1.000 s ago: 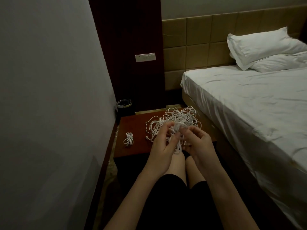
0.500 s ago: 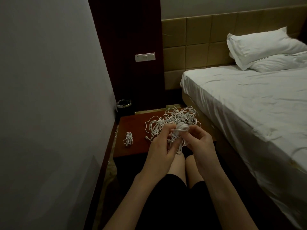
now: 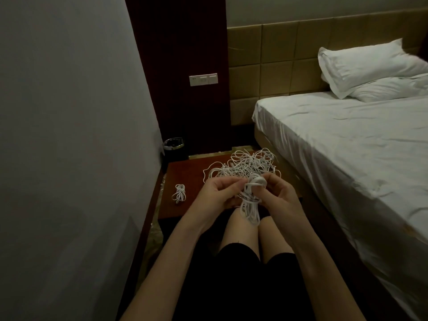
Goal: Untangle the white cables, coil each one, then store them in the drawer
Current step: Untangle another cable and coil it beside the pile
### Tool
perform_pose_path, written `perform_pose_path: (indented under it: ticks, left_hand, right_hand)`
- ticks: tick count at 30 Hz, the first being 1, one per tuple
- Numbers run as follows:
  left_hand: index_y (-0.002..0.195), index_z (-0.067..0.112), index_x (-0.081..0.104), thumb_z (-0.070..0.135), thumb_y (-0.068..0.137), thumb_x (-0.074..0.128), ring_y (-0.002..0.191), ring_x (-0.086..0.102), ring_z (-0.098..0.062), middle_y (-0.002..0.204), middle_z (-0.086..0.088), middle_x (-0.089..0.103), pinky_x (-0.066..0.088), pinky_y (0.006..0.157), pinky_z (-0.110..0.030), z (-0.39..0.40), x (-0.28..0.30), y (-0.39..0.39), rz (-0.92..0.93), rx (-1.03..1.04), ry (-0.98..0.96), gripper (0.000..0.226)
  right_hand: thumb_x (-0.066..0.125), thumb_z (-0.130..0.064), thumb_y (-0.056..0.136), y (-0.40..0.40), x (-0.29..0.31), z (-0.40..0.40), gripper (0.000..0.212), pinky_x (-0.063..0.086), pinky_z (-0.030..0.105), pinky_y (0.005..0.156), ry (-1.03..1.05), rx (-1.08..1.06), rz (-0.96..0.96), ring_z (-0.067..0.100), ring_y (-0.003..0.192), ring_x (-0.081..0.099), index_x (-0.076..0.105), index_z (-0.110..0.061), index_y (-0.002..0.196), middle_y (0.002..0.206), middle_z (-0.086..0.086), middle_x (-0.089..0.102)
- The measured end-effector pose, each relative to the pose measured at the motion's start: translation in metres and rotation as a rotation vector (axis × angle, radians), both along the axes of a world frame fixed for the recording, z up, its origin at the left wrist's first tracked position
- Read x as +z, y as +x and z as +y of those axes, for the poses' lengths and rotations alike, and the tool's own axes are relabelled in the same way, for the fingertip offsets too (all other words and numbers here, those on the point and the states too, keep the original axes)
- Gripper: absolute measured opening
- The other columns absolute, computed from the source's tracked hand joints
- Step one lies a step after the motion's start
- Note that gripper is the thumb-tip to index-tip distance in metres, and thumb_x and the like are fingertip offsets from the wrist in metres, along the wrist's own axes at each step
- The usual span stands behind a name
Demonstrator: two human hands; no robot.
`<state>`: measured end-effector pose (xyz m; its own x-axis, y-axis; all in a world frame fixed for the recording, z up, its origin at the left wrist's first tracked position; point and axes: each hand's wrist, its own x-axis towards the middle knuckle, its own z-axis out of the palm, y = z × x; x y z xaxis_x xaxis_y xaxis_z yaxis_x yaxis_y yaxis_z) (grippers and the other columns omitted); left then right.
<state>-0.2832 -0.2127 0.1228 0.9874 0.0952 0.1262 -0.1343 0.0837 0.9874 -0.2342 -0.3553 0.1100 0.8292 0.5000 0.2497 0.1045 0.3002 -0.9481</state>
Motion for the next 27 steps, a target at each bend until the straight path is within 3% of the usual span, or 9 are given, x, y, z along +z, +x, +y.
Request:
perform_pose_path:
  ticks: [5,14,19,23,27]
  left_hand:
    - [0.089,0.006,0.074,0.022,0.081,0.059,0.071,0.066,-0.012,0.078,-0.01,0.063,0.057,0.069,-0.023,0.009,0.006,0.002,0.064,-0.112,-0.117,0.023]
    - [0.097,0.008,0.069,0.026,0.081,0.059,0.081,0.068,-0.011,0.084,0.0,0.072,0.058,0.076,-0.027,0.009,0.011,0.003,0.064,-0.129,0.03,0.026]
    - [0.096,0.007,0.067,0.011,0.094,0.053,0.078,0.068,-0.011,0.08,0.002,0.071,0.058,0.072,-0.025,0.007,0.009,0.003,0.045,-0.082,0.054,0.015]
    - [0.091,0.01,0.064,0.006,0.095,0.052,0.074,0.067,-0.009,0.077,0.007,0.07,0.057,0.068,-0.023,0.005,0.01,0.003,0.008,-0.077,0.132,0.013]
    - [0.093,0.009,0.059,0.012,0.096,0.049,0.066,0.063,-0.007,0.074,0.006,0.065,0.052,0.059,-0.019,-0.002,0.005,0.003,0.016,-0.098,-0.024,0.011]
  right_hand:
    - [0.064,-0.015,0.078,-0.001,0.002,-0.002,0.017,0.052,0.02,0.066,0.026,0.119,0.013,0.008,0.074,0.063,0.056,-0.004,0.089,0.079,-0.001,0.065]
    - [0.064,-0.013,0.077,0.0,0.0,-0.002,0.017,0.055,0.033,0.075,0.069,0.059,0.136,0.014,0.079,0.065,0.06,-0.008,0.093,0.081,-0.003,0.069]
    - [0.065,-0.018,0.072,0.0,0.0,0.0,0.026,0.054,0.037,0.078,0.085,0.109,0.215,0.017,0.08,0.065,0.061,-0.007,0.095,0.086,0.003,0.067]
    - [0.061,-0.014,0.072,0.001,-0.001,0.002,0.021,0.056,0.037,0.069,0.19,0.122,0.31,0.016,0.072,0.066,0.061,-0.007,0.092,0.081,0.003,0.066]
    - [0.06,-0.014,0.073,-0.002,0.001,0.003,0.019,0.056,0.027,0.061,0.197,0.13,0.251,0.012,0.068,0.066,0.061,-0.008,0.091,0.076,-0.001,0.068]
